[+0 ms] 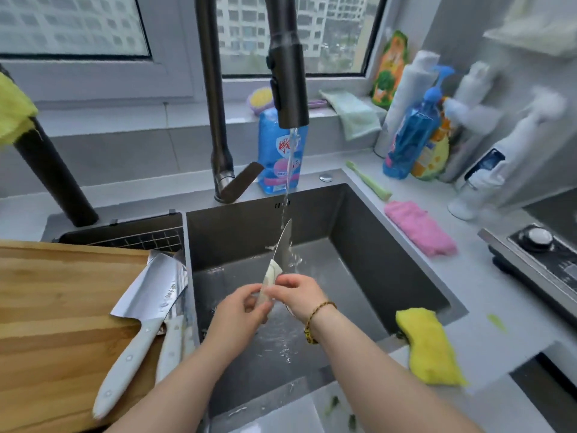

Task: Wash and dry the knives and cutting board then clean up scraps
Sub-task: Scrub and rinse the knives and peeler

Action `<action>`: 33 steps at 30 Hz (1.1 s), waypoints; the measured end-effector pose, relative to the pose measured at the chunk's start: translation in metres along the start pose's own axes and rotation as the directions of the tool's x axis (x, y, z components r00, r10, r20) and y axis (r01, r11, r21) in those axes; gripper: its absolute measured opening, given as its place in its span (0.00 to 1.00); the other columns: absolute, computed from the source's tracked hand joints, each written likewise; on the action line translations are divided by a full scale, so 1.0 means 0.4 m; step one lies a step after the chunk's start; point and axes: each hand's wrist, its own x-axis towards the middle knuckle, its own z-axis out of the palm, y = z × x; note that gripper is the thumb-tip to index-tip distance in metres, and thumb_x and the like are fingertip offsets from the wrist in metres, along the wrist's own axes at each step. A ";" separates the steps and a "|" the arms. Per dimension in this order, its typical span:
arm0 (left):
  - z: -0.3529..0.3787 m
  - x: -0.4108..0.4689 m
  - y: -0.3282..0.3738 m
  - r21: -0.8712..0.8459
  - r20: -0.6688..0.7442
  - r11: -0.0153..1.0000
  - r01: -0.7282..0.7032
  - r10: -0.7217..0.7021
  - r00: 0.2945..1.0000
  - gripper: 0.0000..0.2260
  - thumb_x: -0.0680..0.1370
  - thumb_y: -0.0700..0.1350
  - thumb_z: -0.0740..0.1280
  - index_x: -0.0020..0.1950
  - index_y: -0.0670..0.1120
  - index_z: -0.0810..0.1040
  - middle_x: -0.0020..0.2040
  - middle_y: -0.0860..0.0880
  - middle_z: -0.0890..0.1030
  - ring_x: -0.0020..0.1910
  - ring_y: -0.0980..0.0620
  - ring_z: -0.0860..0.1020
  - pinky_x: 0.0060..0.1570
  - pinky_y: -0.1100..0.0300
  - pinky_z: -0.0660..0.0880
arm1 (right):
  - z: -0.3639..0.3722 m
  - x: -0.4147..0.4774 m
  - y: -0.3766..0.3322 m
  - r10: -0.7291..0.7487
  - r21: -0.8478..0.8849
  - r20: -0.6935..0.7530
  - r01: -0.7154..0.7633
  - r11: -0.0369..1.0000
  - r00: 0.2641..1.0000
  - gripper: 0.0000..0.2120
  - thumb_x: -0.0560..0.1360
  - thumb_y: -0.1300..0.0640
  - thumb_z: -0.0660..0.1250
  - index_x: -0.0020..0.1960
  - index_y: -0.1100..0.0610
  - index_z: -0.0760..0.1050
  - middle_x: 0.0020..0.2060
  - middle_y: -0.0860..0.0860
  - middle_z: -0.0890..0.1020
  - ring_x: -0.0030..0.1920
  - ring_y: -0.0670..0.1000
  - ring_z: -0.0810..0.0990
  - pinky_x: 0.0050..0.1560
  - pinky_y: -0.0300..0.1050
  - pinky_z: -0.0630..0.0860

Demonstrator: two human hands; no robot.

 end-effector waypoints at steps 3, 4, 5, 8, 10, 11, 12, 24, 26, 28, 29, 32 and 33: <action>0.025 -0.004 0.007 -0.114 0.032 0.992 0.051 -0.047 0.998 0.10 0.75 0.35 0.66 0.53 0.45 0.76 0.32 0.54 0.80 0.25 0.61 0.77 0.33 0.65 0.74 | -0.034 -0.034 0.009 -0.002 0.001 -0.116 0.002 1.000 0.993 0.13 0.73 0.59 0.67 0.57 0.59 0.75 0.42 0.47 0.77 0.43 0.43 0.75 0.45 0.28 0.71; 0.032 -0.007 0.009 -0.160 0.042 0.984 0.072 -0.066 0.997 0.10 0.75 0.33 0.66 0.52 0.44 0.76 0.32 0.53 0.80 0.24 0.61 0.76 0.31 0.65 0.74 | -0.055 -0.046 0.015 -0.001 -0.018 -0.168 -0.002 1.000 0.986 0.15 0.73 0.60 0.67 0.59 0.59 0.74 0.46 0.49 0.77 0.47 0.45 0.75 0.50 0.33 0.71; 0.039 -0.011 0.012 -0.195 0.052 0.976 0.092 -0.083 0.995 0.09 0.75 0.32 0.65 0.52 0.44 0.75 0.32 0.51 0.80 0.23 0.61 0.76 0.28 0.65 0.73 | -0.084 -0.059 0.025 -0.011 -0.073 -0.243 -0.007 0.997 0.970 0.16 0.73 0.60 0.67 0.60 0.59 0.74 0.48 0.50 0.77 0.50 0.46 0.75 0.53 0.36 0.70; 0.055 -0.023 0.029 -0.269 0.094 0.954 0.133 -0.111 0.989 0.08 0.76 0.31 0.63 0.51 0.42 0.74 0.34 0.45 0.78 0.21 0.61 0.74 0.23 0.69 0.72 | -0.199 -0.116 0.059 -0.044 -0.355 -0.549 -0.185 0.916 0.834 0.18 0.74 0.56 0.64 0.63 0.54 0.72 0.59 0.51 0.77 0.62 0.53 0.71 0.62 0.42 0.66; 0.064 -0.025 0.042 -0.296 0.126 0.944 0.146 -0.113 0.986 0.07 0.77 0.32 0.62 0.48 0.43 0.74 0.35 0.44 0.77 0.19 0.61 0.73 0.21 0.70 0.71 | -0.271 -0.169 0.079 -0.005 -0.414 -0.675 -0.374 0.830 0.738 0.21 0.74 0.54 0.62 0.67 0.52 0.67 0.66 0.50 0.70 0.67 0.55 0.64 0.65 0.46 0.64; 0.067 -0.026 0.047 -0.298 0.139 0.943 0.150 -0.113 0.984 0.08 0.77 0.32 0.62 0.45 0.44 0.75 0.35 0.44 0.77 0.19 0.61 0.73 0.21 0.70 0.70 | -0.296 -0.191 0.091 0.054 -0.407 -0.695 -0.454 0.793 0.717 0.24 0.74 0.53 0.62 0.70 0.52 0.63 0.68 0.51 0.67 0.68 0.56 0.62 0.65 0.47 0.63; 0.070 -0.027 0.051 -0.301 0.149 0.941 0.153 -0.112 0.982 0.09 0.77 0.32 0.62 0.43 0.45 0.75 0.34 0.44 0.77 0.19 0.61 0.73 0.21 0.70 0.70 | -0.312 -0.212 0.101 0.118 -0.404 -0.697 -0.523 0.750 0.707 0.27 0.74 0.52 0.62 0.71 0.53 0.59 0.69 0.52 0.65 0.69 0.57 0.60 0.66 0.48 0.62; 0.050 -0.041 0.061 -0.361 0.152 0.917 0.171 -0.123 0.981 0.06 0.78 0.34 0.60 0.48 0.42 0.76 0.35 0.44 0.76 0.27 0.53 0.73 0.24 0.67 0.73 | -0.338 -0.222 0.167 0.383 -0.262 -0.627 -0.647 0.716 0.678 0.22 0.71 0.45 0.64 0.61 0.53 0.69 0.59 0.53 0.74 0.65 0.57 0.65 0.61 0.46 0.60; 0.037 -0.040 0.052 -0.363 0.145 0.913 0.188 -0.144 0.979 0.06 0.79 0.35 0.60 0.53 0.39 0.75 0.35 0.45 0.77 0.27 0.53 0.72 0.25 0.66 0.73 | -0.326 -0.203 0.154 0.326 -0.253 -0.631 -0.583 0.772 0.704 0.24 0.69 0.47 0.66 0.61 0.56 0.68 0.60 0.55 0.73 0.64 0.59 0.65 0.62 0.47 0.62; 0.025 -0.037 0.043 -0.361 0.127 0.911 0.201 -0.166 0.978 0.07 0.79 0.36 0.60 0.55 0.40 0.74 0.36 0.45 0.77 0.28 0.53 0.73 0.26 0.65 0.74 | -0.295 -0.175 0.127 0.220 -0.234 -0.629 -0.451 0.861 0.745 0.29 0.66 0.48 0.68 0.62 0.60 0.67 0.61 0.58 0.71 0.64 0.60 0.67 0.62 0.47 0.65; 0.020 -0.036 0.041 -0.364 0.120 0.908 0.207 -0.175 0.977 0.07 0.79 0.36 0.59 0.56 0.40 0.74 0.36 0.45 0.77 0.28 0.53 0.73 0.26 0.65 0.75 | -0.274 -0.165 0.107 0.152 -0.228 -0.619 -0.362 0.904 0.771 0.27 0.67 0.51 0.69 0.61 0.61 0.66 0.61 0.59 0.69 0.62 0.60 0.69 0.61 0.47 0.66; 0.005 -0.035 0.046 -0.357 0.112 0.908 0.217 -0.190 0.975 0.08 0.80 0.37 0.58 0.56 0.42 0.73 0.37 0.46 0.77 0.30 0.53 0.71 0.25 0.67 0.74 | -0.209 -0.125 0.044 -0.084 -0.354 -0.546 -0.139 0.925 0.834 0.13 0.71 0.60 0.66 0.50 0.58 0.64 0.57 0.58 0.70 0.54 0.61 0.74 0.49 0.47 0.68; 0.000 -0.034 0.048 -0.356 0.111 0.909 0.219 -0.191 0.975 0.07 0.80 0.37 0.58 0.56 0.42 0.73 0.37 0.46 0.76 0.31 0.53 0.70 0.24 0.68 0.72 | -0.186 -0.109 0.023 -0.162 -0.419 -0.514 -0.082 0.904 0.842 0.12 0.71 0.60 0.65 0.48 0.56 0.61 0.56 0.58 0.71 0.53 0.61 0.74 0.45 0.46 0.67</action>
